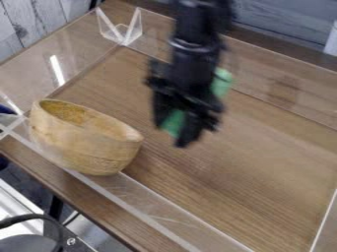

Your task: Remove the green block from inside the brown bowl and put it on the table

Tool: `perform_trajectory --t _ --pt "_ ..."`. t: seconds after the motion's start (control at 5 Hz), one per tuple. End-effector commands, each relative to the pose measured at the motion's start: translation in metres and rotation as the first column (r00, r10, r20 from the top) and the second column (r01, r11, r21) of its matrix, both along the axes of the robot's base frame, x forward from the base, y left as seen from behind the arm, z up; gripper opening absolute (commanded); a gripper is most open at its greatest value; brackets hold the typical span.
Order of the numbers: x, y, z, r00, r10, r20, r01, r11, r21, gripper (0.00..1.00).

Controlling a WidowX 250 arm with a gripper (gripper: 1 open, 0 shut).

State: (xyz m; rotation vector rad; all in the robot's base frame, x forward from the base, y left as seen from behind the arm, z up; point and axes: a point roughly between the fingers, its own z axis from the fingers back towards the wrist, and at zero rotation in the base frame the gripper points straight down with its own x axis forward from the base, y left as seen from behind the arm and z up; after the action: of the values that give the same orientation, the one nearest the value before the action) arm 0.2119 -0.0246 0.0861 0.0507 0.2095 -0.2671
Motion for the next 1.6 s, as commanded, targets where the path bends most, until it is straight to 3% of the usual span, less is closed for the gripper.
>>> perform_trajectory --t 0.0,0.4,0.8,1.2,1.4 --pt "0.019 0.011 0.006 0.996 0.035 0.083 -0.036 0.999 0.008 0.0" --pt "0.006 0.002 0.004 0.99 0.068 0.127 -0.068 0.998 -0.005 0.0" --pt "-0.004 0.016 -0.011 0.988 0.002 0.155 0.005 0.999 -0.047 0.0" --pt "0.005 -0.026 -0.038 0.975 -0.114 0.189 0.122 0.992 -0.035 0.0" --pt "0.018 -0.005 -0.026 0.977 -0.021 0.211 0.03 0.999 -0.039 0.0"
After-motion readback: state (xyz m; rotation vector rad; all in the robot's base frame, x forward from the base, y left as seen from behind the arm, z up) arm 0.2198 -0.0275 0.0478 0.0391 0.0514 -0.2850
